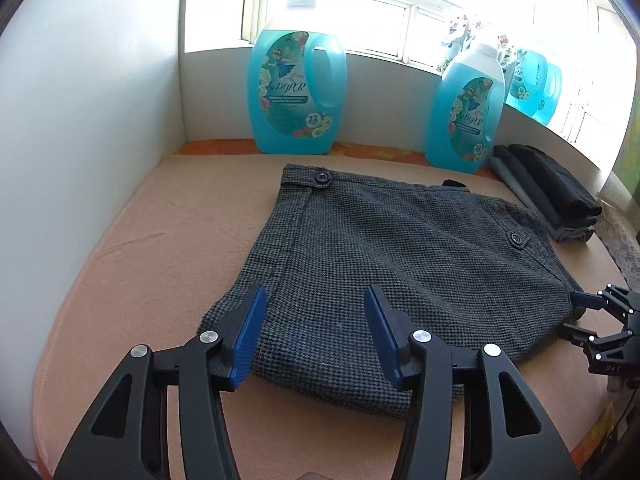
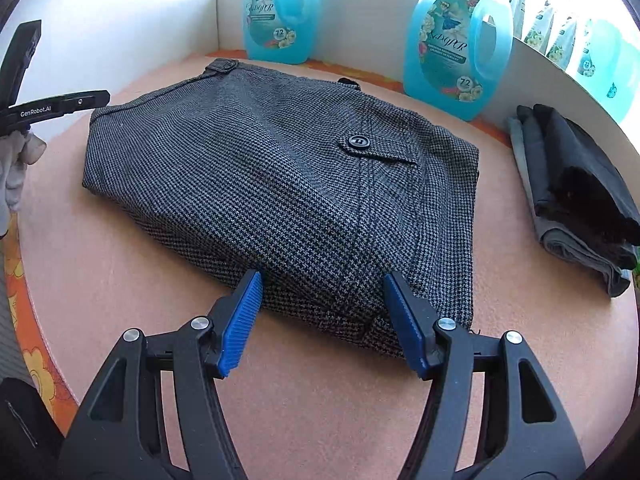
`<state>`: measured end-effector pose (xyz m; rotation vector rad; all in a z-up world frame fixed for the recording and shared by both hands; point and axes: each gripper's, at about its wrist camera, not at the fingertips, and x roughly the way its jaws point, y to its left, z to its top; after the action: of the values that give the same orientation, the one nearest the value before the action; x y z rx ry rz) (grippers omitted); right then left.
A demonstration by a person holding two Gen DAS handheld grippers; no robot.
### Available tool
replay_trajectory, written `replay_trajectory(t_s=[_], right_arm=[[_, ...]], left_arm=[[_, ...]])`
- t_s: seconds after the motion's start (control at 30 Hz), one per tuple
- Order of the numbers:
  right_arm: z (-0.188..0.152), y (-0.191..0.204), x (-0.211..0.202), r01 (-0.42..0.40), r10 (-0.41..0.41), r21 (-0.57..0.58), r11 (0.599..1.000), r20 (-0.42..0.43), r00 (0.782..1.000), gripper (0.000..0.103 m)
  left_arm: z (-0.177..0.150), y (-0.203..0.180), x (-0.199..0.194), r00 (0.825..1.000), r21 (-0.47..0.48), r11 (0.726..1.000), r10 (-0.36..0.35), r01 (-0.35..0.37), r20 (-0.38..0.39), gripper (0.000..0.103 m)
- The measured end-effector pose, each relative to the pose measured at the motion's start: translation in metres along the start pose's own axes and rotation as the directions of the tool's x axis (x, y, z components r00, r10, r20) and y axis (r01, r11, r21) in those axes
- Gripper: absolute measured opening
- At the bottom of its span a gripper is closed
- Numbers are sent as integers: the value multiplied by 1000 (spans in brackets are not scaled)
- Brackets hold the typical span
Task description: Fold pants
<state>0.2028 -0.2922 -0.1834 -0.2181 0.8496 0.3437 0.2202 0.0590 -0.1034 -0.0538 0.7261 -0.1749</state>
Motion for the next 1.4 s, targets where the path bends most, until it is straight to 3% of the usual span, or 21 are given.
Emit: replay_trajectory(t_s=[0.07,0.13,0.2,0.27,0.37,0.47,0.67,0.87,1.03,1.17,1.3,1.37,1.4], right_arm=[[-4,-9,-10,-25,22,109,994,23,999,66],[-11,-19,-17,-27,21,234,972,30,999,77],[-19,-30,-21,-28,21,337,941,25,999,77],[-28,-42,-23,-31,25,443,896,18,1000,77],[-41,-61,-22,-57,58,593,803,18,998,78],[-52,-73,-14,-89,109,682,726,15,994,78],[-47,-75,-5,-110,122,725,680,36,992,78],[-41,-74,6,-182,174,781,597,94,980,81],[-33,-67,14,-150,125,790,595,94,988,81],[-30,-70,20,-165,106,821,546,128,986,83],[-28,-73,25,-176,88,847,502,153,984,83],[-28,-74,26,-167,61,861,480,157,986,79],[-27,-73,27,-154,52,861,484,147,988,72]], left_arm=[[11,-19,6,1000,37,999,-24,24,6,50],[22,-41,15,999,84,995,-49,49,5,50],[31,-64,26,997,129,989,-75,75,-4,50],[39,-87,40,995,172,980,-101,104,-25,50],[44,-115,64,996,250,964,-81,89,-43,50],[42,-128,87,992,281,954,-85,108,-91,50],[19,-139,116,983,349,930,-56,116,-177,50],[21,-140,108,986,355,929,-53,106,-156,50],[19,-149,82,989,390,911,-94,132,-115,50],[9,-157,88,985,432,891,-82,142,-154,50],[2,-158,97,981,428,891,-83,152,-175,50],[4,-160,99,981,427,891,-85,154,-175,50],[4,-159,99,981,424,892,-88,156,-176,50]])
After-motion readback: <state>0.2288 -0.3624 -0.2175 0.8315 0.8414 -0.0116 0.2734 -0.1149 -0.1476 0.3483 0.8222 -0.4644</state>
